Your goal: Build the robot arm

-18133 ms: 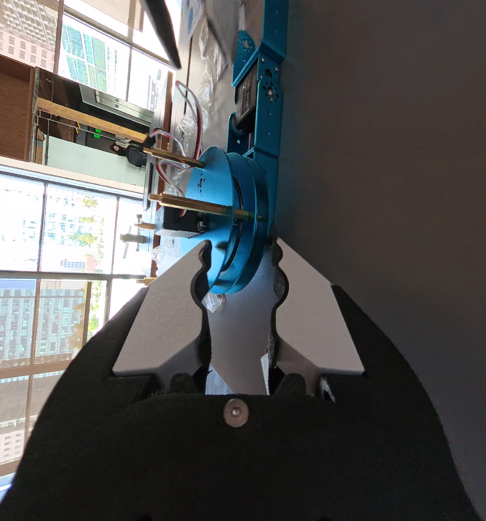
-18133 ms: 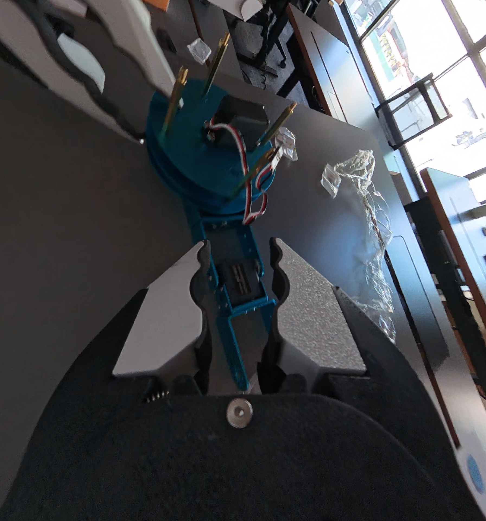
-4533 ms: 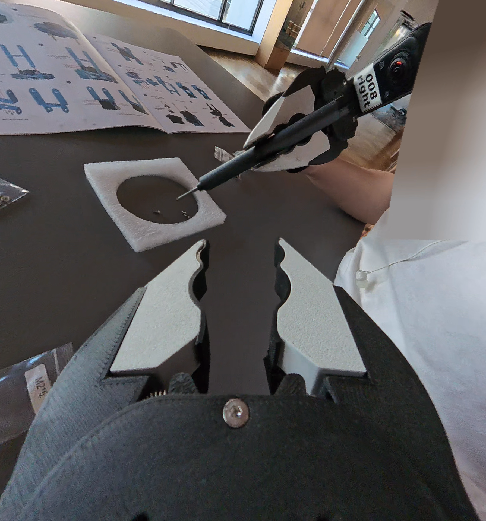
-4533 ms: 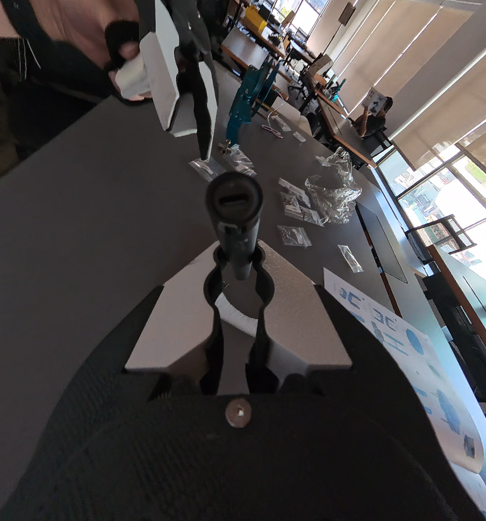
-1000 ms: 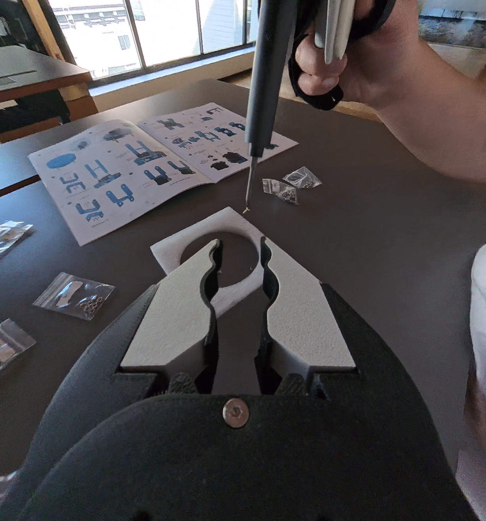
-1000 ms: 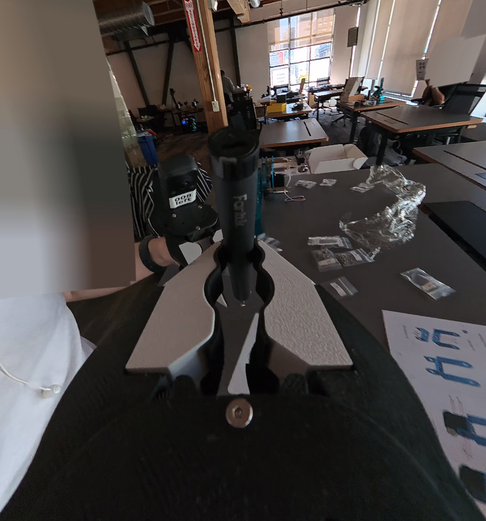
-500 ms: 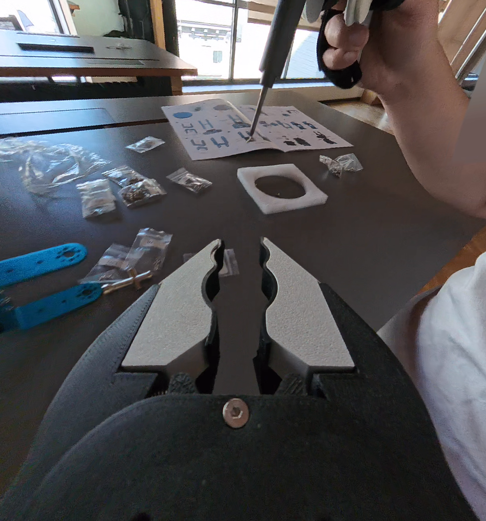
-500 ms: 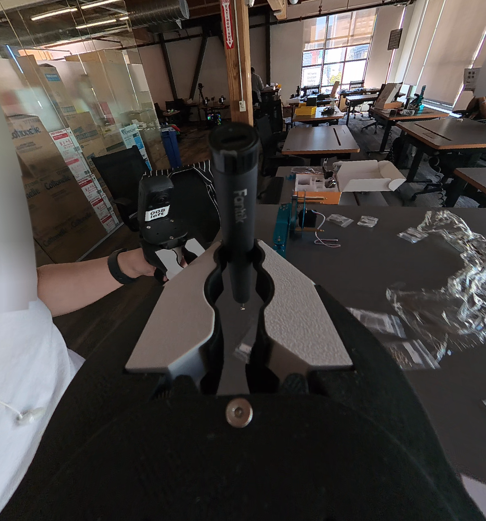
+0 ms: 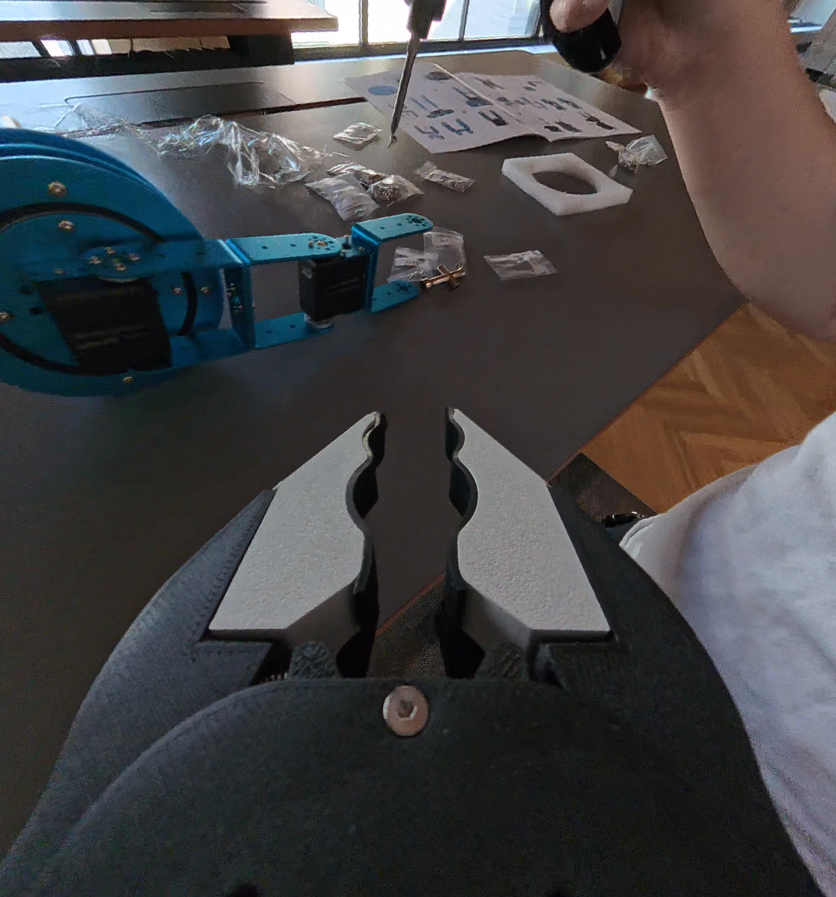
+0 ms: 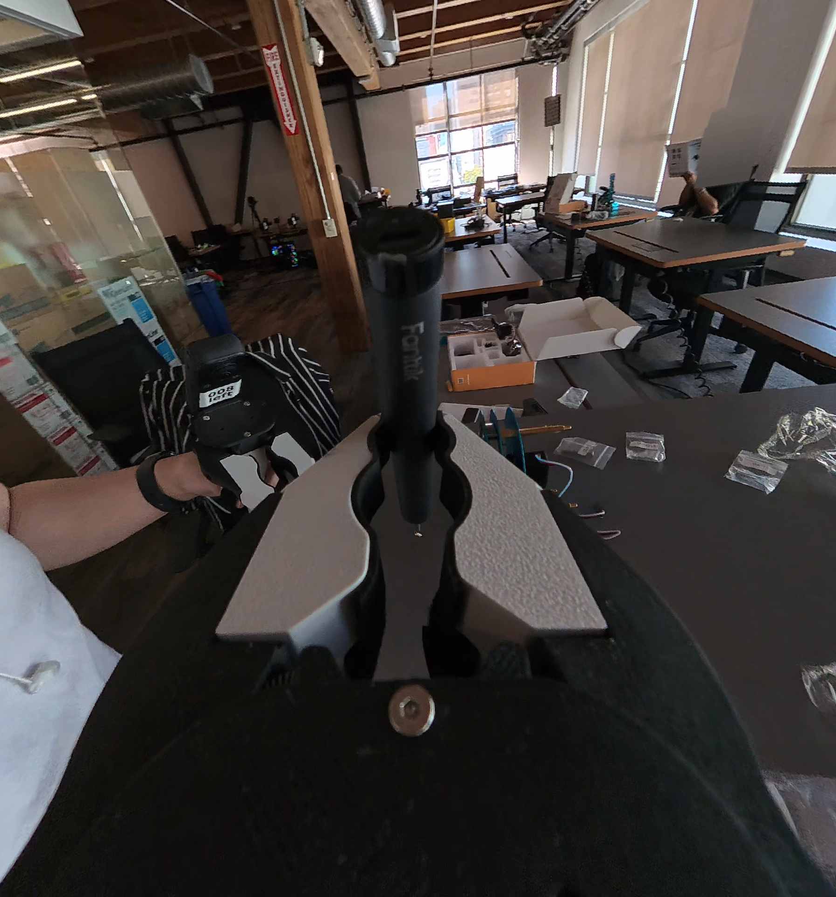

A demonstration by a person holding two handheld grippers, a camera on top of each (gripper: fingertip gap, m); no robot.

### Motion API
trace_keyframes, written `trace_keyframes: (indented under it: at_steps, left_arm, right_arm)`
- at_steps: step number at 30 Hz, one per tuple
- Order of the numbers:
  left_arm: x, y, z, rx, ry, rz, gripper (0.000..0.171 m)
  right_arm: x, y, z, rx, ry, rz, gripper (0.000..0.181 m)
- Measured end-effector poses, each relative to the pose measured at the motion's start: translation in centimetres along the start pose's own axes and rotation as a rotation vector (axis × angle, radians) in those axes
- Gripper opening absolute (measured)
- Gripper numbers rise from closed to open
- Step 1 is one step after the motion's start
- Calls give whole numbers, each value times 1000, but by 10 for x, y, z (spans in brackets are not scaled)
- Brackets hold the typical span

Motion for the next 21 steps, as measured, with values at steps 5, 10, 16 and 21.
trace_keyframes:
  at_steps: [5, 10, 16, 21]
  left_arm:
    - [3, 26, -7, 30, -28, -5, 24]
    - [-4, 37, 11, 50, -38, -17, 24]
    - [-22, 38, 35, -14, -33, 24, 23]
    - [-28, 38, 51, -113, -38, 104, 25]
  right_arm:
    - [4, -7, 16, 68, 1, 19, 17]
    - [11, -21, 8, 98, -1, 59, 17]
    - [26, -40, 1, 65, -5, 154, 17]
    - [33, -54, -4, 31, 11, 184, 17]
Point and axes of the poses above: each gripper's, where its closed fingertips meet, z out along the fingers, x out of its underside, y = z × x across the jaws, the point moved 7 cm from there along -z, back along the fingers, and after that the axes turned 3 degrees about -x, right-handed, at the moved point
